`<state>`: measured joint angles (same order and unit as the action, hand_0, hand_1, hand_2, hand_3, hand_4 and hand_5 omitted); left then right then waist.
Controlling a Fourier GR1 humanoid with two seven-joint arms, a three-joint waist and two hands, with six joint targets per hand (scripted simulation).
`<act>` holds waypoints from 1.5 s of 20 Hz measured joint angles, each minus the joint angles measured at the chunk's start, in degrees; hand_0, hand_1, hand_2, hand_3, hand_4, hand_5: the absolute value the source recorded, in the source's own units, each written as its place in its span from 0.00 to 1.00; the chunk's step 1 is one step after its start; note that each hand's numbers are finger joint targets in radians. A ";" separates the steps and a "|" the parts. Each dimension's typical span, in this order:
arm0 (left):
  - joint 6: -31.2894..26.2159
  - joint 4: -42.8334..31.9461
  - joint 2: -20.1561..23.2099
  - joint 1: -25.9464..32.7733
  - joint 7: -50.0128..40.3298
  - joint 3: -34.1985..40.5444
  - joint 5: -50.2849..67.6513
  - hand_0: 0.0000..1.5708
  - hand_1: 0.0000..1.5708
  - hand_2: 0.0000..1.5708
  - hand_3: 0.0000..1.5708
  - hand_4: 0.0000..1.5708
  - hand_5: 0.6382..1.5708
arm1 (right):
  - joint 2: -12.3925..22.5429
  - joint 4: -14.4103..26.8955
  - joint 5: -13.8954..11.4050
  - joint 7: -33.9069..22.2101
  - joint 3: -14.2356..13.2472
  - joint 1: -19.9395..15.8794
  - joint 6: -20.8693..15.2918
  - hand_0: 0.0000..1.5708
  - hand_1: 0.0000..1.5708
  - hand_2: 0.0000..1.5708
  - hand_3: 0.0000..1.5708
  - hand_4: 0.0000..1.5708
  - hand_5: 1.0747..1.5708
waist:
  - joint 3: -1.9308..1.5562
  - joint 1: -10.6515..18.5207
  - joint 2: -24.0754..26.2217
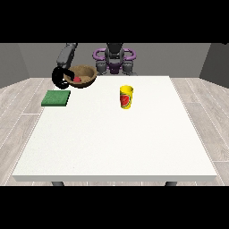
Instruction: Pick the cup and pour the ball into the bowl, then pick the bowl and place it on the pad
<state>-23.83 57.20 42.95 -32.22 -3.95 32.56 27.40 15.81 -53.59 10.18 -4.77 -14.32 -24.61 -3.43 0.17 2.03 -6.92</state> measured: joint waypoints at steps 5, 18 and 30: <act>0.07 0.84 0.01 0.33 -0.05 -0.43 0.53 0.00 0.00 0.00 0.00 0.44 0.99 | 6.96 2.54 -1.09 -1.71 -1.29 -2.28 2.38 1.00 1.00 1.00 1.00 0.62 1.00 | -0.12 0.49 -0.41; 0.77 2.43 2.71 -0.95 8.53 1.40 -0.14 0.00 0.00 0.00 0.00 0.43 0.99 | 17.69 10.87 1.43 8.35 -8.52 -8.38 9.41 1.00 1.00 1.00 0.00 0.62 1.00 | -0.28 0.90 -13.99; 2.21 13.91 3.18 3.38 4.62 5.25 5.99 0.00 0.00 0.00 0.00 0.44 0.99 | 29.21 26.26 1.60 21.07 -13.83 -10.04 18.05 1.00 1.00 1.00 0.00 0.62 1.00 | -0.32 1.93 -20.38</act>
<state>-21.62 71.11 46.13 -28.84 0.67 37.81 33.39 45.01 -27.33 11.78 16.31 -28.15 -34.65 14.62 -0.15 3.96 -27.30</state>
